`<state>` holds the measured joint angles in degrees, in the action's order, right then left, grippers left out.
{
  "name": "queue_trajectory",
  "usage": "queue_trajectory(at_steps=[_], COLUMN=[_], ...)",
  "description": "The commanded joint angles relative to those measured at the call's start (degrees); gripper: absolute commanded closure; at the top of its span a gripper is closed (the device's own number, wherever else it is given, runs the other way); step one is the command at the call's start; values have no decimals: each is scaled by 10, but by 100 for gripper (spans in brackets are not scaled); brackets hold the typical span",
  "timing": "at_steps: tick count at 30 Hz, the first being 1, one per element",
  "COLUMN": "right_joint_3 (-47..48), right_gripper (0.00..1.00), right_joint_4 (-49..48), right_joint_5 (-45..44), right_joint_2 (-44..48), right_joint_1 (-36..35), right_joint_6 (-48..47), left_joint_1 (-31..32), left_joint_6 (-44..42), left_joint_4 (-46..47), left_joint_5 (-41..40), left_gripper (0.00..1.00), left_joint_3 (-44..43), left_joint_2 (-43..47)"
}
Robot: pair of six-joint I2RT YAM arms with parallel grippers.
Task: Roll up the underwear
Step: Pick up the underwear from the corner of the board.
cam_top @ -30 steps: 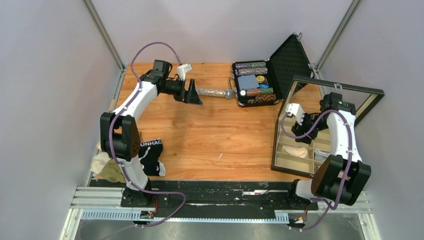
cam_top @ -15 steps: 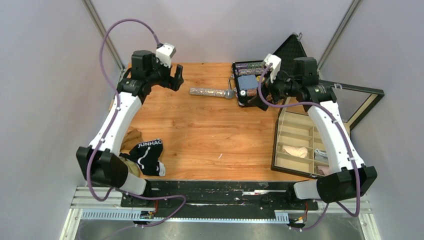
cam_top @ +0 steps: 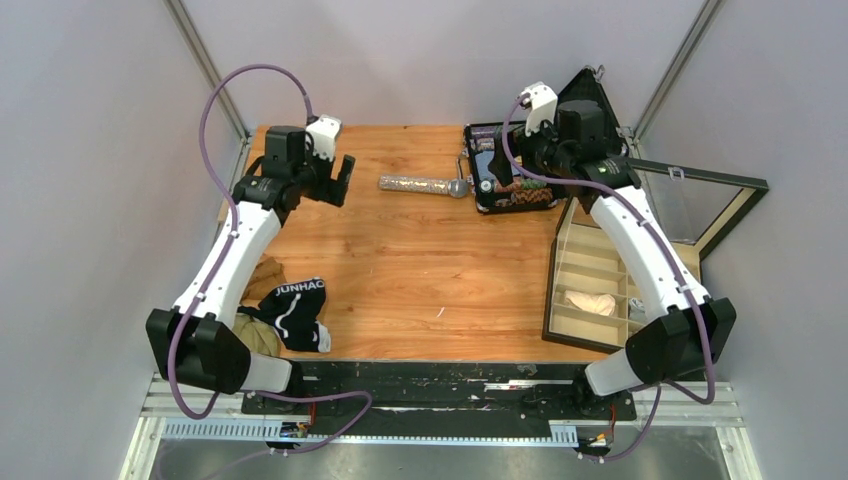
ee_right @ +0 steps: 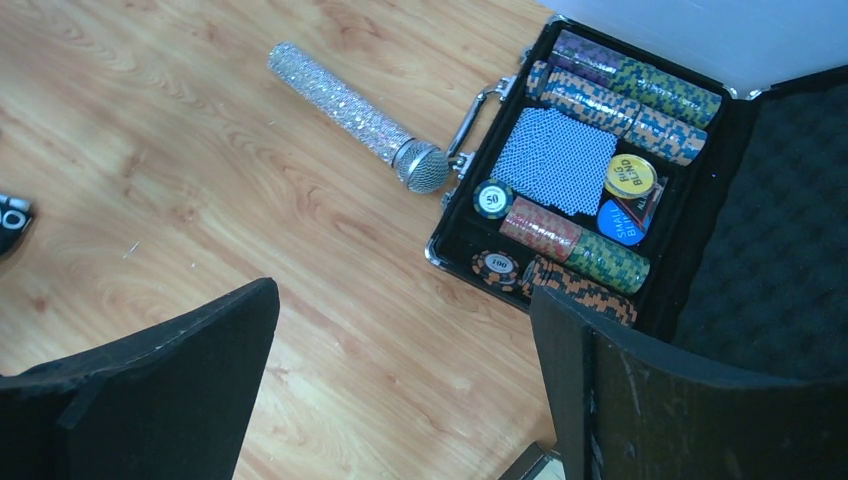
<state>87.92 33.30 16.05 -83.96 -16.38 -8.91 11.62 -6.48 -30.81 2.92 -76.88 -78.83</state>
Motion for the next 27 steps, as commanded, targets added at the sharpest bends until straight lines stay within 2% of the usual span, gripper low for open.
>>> queue_trajectory(at_steps=[1,2,6,10,15,19,22,27], right_joint_3=[4,7,13,3,-13,-30,-38,-34], right_gripper=[0,0,0,0,0,1,1,2], right_joint_4=[-38,-38,-36,-22,9,9,11,13], right_joint_5=[-38,-34,-19,-34,58,69,65,69], right_joint_2=[-27,-37,-71,-82,-65,-55,-55,-61], right_joint_1=[-6,-7,-13,-13,-14,-13,-14,-14], right_joint_6=[32,31,-9,-9,-34,-28,-34,-38], left_joint_1=[-16,-35,-103,-173,-186,-186,-186,-186], left_joint_6=[-65,-72,-107,-120,-189,-245,-278,-279], left_joint_4=[-124,-162,-232,-292,-304,-327,-326,-316], left_joint_5=[-21,-26,-65,-52,35,87,86,75], left_gripper=[5,9,14,25,28,29,33,40], left_joint_3=[-15,-12,12,9,44,57,74,80], left_joint_2=[6,-6,-43,-111,-153,-189,-212,-242])
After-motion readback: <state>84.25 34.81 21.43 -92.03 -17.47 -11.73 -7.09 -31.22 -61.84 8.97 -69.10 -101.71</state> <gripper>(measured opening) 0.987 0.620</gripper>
